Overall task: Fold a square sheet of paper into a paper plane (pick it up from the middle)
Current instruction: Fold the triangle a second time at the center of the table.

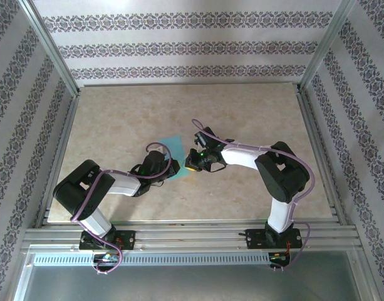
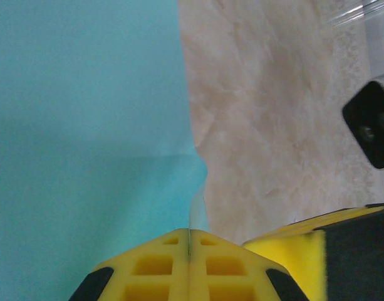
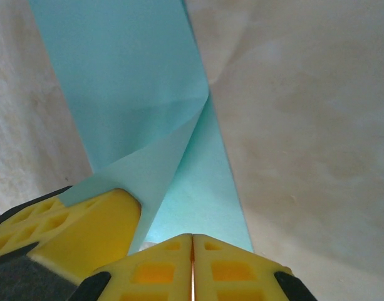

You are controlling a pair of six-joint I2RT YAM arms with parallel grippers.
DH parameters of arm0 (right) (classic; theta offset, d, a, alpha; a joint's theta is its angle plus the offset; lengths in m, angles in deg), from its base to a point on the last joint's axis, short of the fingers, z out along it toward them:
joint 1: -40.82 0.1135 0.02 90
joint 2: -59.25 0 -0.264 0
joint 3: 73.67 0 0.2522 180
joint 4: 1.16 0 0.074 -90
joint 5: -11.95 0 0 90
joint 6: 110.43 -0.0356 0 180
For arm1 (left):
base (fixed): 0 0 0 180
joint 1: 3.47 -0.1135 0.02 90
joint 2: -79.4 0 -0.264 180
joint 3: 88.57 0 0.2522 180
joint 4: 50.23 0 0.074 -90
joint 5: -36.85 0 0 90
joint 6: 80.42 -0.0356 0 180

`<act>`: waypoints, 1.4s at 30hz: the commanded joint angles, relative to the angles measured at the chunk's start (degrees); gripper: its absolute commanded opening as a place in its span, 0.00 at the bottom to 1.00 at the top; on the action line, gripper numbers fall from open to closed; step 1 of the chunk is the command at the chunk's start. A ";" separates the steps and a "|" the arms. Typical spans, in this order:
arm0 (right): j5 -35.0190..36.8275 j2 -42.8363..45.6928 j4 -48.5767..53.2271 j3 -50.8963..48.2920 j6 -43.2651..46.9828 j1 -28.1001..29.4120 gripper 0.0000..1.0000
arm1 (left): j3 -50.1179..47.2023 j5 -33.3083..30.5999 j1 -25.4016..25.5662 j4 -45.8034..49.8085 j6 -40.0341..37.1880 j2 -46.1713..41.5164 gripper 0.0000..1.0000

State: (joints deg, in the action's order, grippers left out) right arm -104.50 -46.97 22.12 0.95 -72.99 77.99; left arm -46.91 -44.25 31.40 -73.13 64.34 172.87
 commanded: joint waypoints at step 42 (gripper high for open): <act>0.44 -7.34 9.29 5.44 2.37 1.07 0.09 | 2.77 11.03 -9.69 8.71 -10.85 0.13 0.05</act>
State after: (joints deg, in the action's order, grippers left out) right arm -104.92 -52.67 27.74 5.96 -71.44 78.58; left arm -44.79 -33.67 22.72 -65.94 55.58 172.22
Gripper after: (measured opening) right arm 0.089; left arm 0.064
